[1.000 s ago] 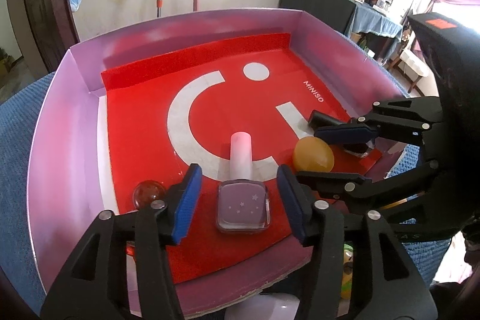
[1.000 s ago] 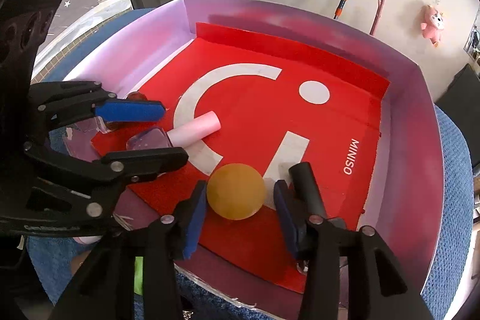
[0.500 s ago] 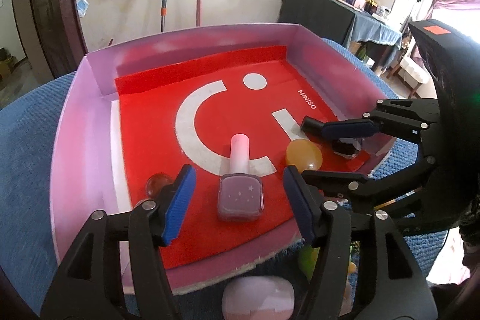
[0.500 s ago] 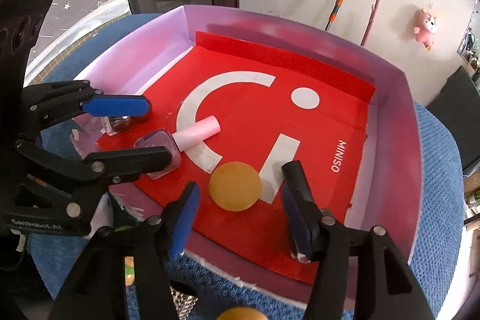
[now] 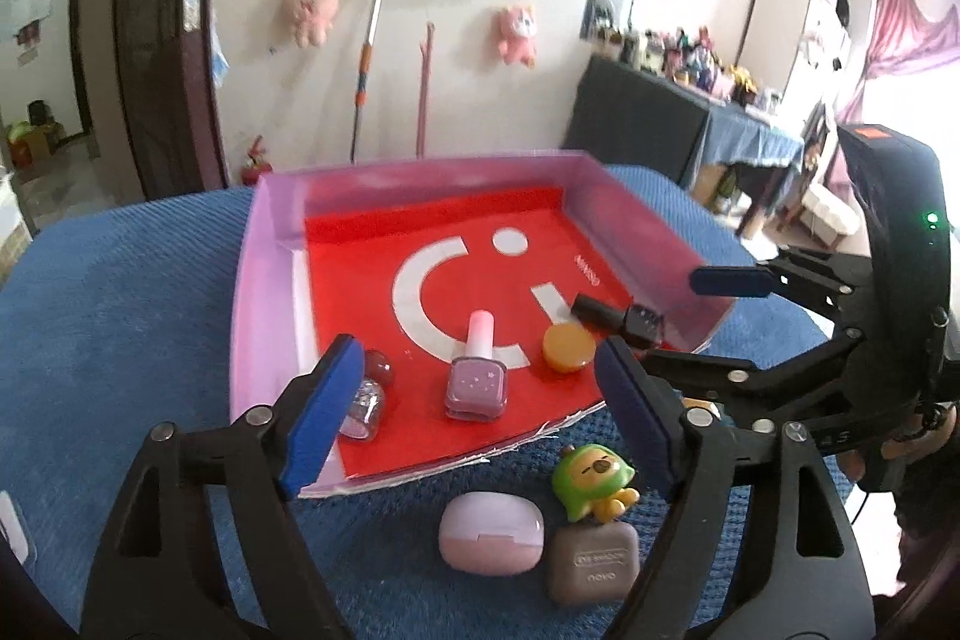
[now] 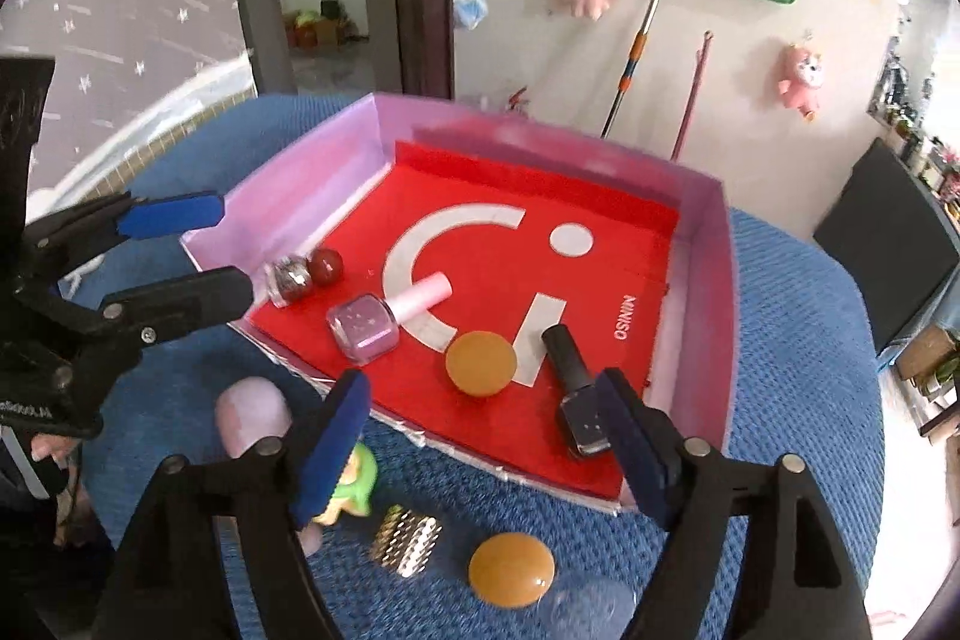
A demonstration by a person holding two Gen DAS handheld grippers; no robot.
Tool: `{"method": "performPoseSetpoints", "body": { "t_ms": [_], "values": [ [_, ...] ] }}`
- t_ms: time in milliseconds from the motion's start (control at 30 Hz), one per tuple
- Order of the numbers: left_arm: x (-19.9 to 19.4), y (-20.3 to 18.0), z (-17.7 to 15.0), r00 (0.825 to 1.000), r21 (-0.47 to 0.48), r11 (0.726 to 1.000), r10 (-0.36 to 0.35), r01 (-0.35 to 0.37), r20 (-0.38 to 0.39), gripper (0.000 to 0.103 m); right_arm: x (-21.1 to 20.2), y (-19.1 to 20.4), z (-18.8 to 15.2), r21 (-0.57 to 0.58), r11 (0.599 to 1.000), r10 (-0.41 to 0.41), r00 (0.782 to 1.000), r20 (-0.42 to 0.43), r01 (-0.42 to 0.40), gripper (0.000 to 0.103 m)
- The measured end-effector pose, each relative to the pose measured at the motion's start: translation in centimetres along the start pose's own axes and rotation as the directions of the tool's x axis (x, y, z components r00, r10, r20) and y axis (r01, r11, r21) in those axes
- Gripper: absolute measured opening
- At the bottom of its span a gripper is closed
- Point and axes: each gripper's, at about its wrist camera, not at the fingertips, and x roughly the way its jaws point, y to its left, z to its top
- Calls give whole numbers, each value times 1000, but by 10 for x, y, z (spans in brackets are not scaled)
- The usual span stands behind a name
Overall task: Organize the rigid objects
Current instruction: 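Withdraw both tools from the box back over the table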
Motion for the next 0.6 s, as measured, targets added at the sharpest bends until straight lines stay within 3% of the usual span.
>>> {"method": "performPoseSetpoints", "body": {
  "t_ms": [267,600],
  "values": [
    [-43,-15,-7,993,14,999,37,-39,110,86,-56,12,-10,48,998,-48,989,142,42,100],
    [-77,-36,-30,976,18,998,63,-68,207,93,-114,33,-48,110,990,-115,942,315,84,103]
  ]
}}
